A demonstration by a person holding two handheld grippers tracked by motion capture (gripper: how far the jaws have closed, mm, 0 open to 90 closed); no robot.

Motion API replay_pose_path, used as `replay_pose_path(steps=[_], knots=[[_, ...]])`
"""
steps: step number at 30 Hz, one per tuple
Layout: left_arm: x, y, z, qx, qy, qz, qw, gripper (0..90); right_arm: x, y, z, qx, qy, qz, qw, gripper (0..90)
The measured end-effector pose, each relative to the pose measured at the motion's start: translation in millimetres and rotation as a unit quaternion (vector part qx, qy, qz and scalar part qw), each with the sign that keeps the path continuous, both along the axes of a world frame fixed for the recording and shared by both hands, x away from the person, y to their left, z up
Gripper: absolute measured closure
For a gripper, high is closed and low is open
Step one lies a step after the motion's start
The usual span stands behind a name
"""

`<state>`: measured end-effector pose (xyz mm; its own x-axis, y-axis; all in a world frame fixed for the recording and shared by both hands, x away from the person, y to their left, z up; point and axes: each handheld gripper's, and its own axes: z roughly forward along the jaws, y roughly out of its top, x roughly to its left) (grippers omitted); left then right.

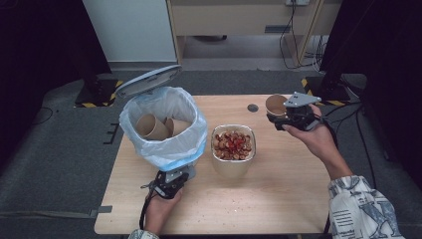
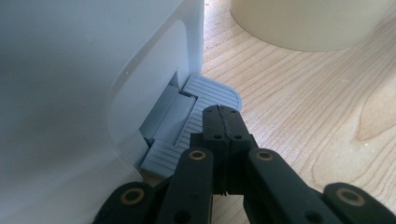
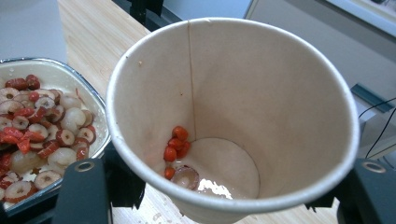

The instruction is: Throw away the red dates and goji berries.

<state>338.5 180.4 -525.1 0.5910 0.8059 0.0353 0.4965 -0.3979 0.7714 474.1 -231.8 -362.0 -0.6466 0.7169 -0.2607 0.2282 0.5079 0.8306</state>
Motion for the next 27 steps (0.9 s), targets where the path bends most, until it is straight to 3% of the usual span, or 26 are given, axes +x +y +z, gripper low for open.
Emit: replay_pose_path(steps=[14,27], knots=[[0.1,0.1,0.0,0.0,0.0,0.0,1.0,89.7,2.1,-15.3,-1.1,0.049,0.034,-0.012,0.9981,31.4],[0.1,0.0,0.0,0.0,0.0,0.0,1.0,89.7,2.6,-21.0,-0.9,0.077,0.051,-0.01,0.9957,31.3]])
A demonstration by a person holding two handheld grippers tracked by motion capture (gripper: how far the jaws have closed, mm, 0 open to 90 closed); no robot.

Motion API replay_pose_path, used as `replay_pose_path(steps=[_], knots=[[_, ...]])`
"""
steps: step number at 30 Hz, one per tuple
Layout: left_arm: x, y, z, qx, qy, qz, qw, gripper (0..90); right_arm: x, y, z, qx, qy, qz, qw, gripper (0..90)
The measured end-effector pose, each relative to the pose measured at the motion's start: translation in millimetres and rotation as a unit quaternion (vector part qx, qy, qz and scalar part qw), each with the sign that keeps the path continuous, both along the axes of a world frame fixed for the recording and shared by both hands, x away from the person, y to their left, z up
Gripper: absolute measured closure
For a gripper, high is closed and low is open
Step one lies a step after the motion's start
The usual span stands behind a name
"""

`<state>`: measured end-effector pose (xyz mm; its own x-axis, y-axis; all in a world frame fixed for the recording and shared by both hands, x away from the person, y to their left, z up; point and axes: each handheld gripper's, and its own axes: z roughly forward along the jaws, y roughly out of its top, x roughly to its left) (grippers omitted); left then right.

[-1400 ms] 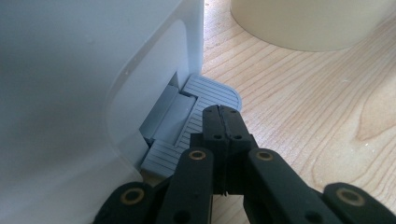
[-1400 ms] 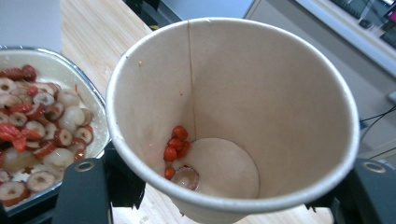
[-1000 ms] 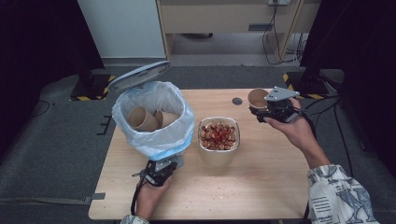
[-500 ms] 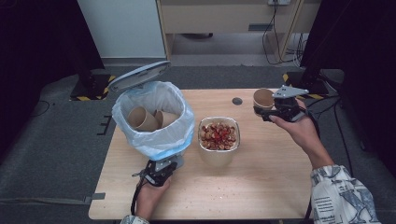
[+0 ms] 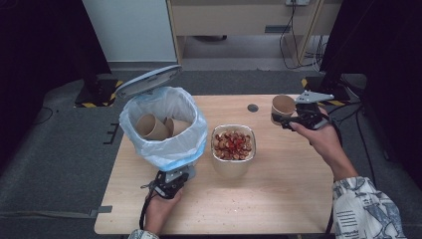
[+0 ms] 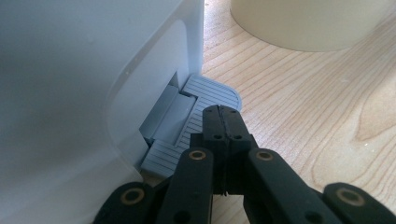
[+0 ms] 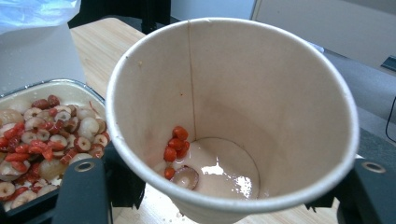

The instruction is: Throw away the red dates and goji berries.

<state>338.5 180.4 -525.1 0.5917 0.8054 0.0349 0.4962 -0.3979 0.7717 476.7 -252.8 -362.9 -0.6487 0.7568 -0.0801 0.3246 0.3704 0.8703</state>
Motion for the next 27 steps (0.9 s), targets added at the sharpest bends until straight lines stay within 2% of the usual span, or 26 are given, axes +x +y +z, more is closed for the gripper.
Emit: replay_pose_path(steps=[27], knots=[[0.0,0.1,0.0,0.0,0.0,0.0,1.0,89.7,-0.9,-1.8,4.4,0.048,0.03,0.012,0.9983,31.3]])
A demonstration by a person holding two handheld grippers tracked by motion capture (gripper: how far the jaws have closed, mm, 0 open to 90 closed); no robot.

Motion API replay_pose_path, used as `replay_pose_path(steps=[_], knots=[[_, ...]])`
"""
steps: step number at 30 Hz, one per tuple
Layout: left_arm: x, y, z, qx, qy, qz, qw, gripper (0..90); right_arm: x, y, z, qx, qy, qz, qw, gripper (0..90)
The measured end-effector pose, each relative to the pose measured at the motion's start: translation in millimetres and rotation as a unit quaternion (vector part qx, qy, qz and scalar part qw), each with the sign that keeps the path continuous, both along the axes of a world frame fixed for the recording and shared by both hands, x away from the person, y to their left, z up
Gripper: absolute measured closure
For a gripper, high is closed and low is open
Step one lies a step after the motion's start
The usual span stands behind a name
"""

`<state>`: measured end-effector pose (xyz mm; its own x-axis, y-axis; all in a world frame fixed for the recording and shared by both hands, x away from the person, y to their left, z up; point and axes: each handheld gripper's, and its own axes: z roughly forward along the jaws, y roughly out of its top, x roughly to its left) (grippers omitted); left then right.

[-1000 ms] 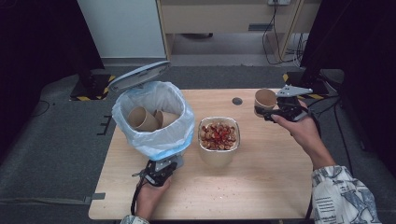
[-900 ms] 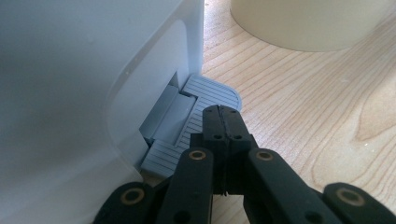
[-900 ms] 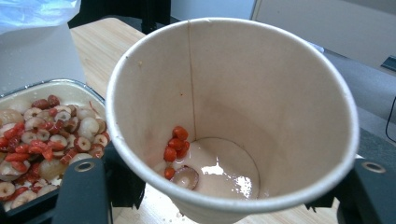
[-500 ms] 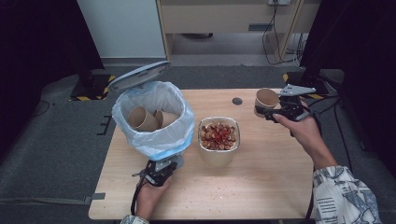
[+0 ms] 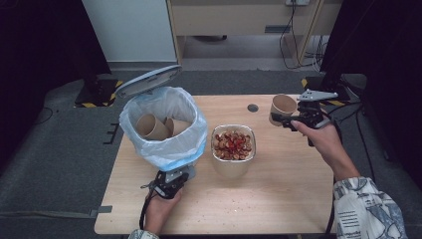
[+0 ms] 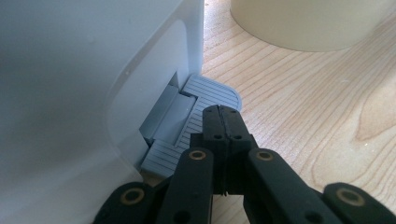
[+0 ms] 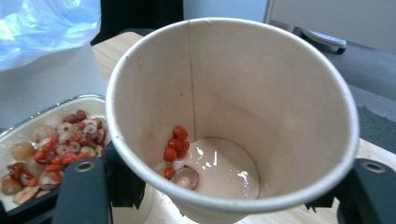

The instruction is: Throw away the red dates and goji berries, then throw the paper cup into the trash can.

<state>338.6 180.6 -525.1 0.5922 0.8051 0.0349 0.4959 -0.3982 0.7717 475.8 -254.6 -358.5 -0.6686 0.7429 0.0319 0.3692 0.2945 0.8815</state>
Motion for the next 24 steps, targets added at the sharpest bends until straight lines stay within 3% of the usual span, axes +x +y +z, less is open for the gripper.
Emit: replay_pose_path(steps=[12,24], knots=[[-0.1,-0.2,0.0,0.001,0.0,0.0,1.0,89.7,-4.0,5.9,10.7,0.018,0.012,0.019,0.9996,31.3],[-0.3,-0.3,0.0,0.002,-0.001,0.001,1.0,89.6,-7.4,24.0,28.7,0.018,0.015,0.033,0.9992,31.3]])
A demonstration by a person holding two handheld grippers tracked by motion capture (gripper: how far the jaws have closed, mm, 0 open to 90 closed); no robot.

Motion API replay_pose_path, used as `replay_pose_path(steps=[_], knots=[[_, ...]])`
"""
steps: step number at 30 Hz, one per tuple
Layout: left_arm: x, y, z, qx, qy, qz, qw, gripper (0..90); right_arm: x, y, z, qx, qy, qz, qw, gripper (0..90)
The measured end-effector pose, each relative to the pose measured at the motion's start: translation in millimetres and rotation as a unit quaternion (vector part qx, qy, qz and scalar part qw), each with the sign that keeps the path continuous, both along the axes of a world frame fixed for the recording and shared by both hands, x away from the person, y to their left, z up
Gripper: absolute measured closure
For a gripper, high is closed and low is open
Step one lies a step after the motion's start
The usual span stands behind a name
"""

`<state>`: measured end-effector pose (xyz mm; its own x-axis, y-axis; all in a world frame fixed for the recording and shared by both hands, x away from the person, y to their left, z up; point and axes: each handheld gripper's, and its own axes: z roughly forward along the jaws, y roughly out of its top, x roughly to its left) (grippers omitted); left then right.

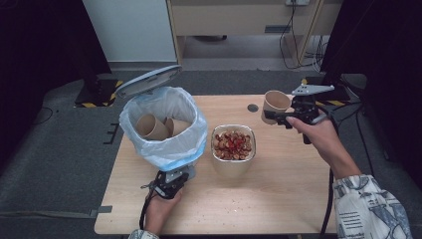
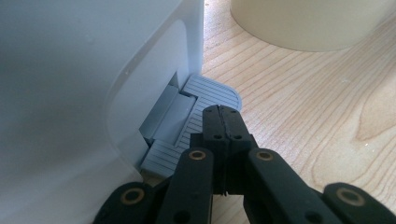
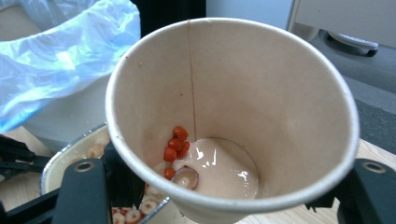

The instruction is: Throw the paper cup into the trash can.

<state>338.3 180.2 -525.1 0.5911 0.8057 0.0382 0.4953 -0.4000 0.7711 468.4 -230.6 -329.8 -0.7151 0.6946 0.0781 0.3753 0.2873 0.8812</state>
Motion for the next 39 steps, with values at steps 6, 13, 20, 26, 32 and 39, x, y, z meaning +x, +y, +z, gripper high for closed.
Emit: replay_pose_path(steps=[6,13,20,26,32,39], knots=[[0.1,0.0,0.0,-0.001,0.0,0.0,1.0,89.6,0.8,12.2,8.9,-0.004,-0.001,0.005,1.0,31.2],[0.1,0.1,0.0,-0.001,0.0,0.0,1.0,89.6,1.9,29.2,19.6,-0.008,-0.004,0.013,0.9999,31.2],[-0.3,-0.4,0.1,-0.001,0.0,0.005,1.0,89.6,3.3,44.6,28.9,-0.01,-0.005,0.018,0.9998,30.9],[0.4,0.1,0.2,0.002,-0.002,-0.001,1.0,89.6,4.8,56.5,34.9,-0.009,-0.007,0.023,0.9997,30.9],[0.2,-0.3,0.3,0.004,-0.003,-0.001,1.0,89.6,5.1,66.7,41.1,-0.008,-0.007,0.03,0.9995,30.9],[0.3,-0.2,0.3,0.003,-0.002,-0.001,1.0,89.6,5.5,79.6,47.2,-0.007,-0.006,0.036,0.9993,30.9]])
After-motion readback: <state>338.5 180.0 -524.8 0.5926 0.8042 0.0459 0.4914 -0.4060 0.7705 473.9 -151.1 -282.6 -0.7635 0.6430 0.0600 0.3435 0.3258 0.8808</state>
